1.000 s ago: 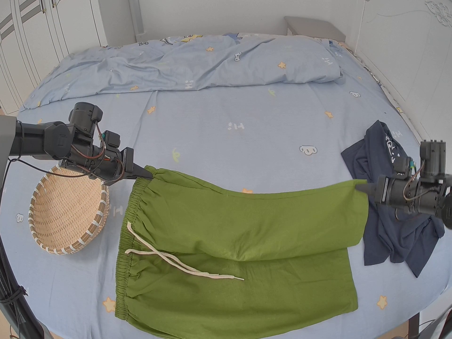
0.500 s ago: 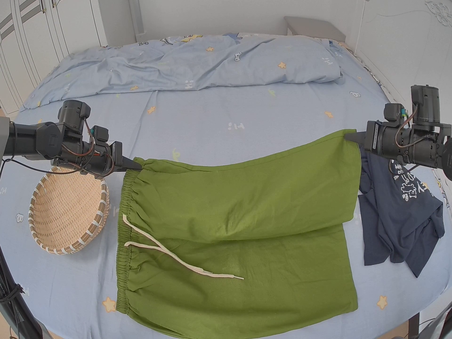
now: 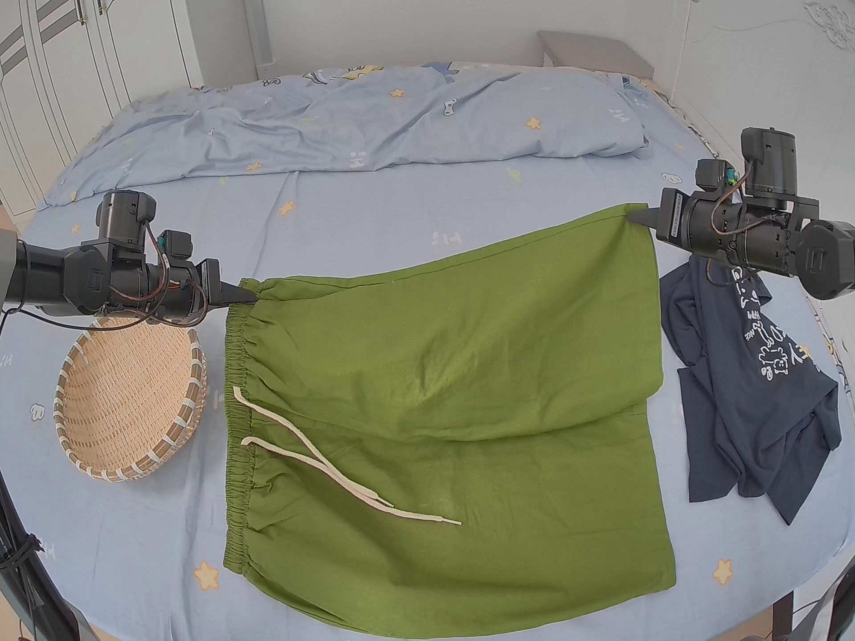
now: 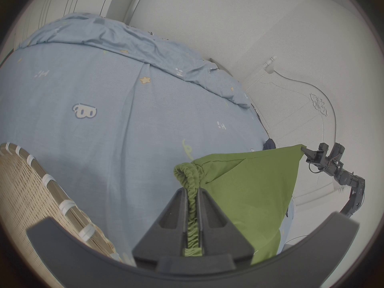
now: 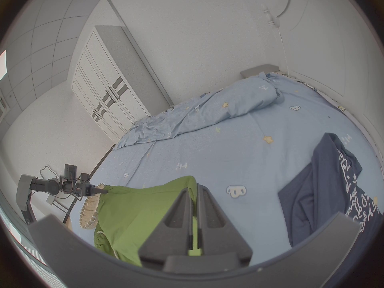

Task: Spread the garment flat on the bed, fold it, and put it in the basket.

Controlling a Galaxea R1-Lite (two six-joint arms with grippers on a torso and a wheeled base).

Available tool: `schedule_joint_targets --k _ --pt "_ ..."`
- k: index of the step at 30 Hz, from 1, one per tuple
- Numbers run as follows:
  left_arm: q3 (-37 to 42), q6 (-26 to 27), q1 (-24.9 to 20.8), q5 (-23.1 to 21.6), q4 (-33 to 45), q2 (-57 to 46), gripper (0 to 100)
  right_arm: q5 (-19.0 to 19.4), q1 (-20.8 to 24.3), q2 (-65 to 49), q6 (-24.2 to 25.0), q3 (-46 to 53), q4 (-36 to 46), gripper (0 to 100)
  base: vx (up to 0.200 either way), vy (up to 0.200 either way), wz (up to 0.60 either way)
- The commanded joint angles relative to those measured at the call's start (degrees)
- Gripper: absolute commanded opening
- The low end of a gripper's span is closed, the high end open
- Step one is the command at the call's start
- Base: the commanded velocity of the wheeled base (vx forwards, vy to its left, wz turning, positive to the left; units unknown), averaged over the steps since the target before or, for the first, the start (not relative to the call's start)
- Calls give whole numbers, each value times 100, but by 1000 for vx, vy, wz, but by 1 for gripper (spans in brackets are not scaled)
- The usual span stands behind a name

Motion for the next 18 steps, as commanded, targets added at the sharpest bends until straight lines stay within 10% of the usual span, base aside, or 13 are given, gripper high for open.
schedule_joint_targets --k 1,18 --pt "158 -1 73 4 -259 43 0 -5 25 615 -12 -574 12 0 0 0 0" --pt "123 -10 179 4 -1437 614 0 -251 -36 1608 15 -1567 -23 0 0 0 0"
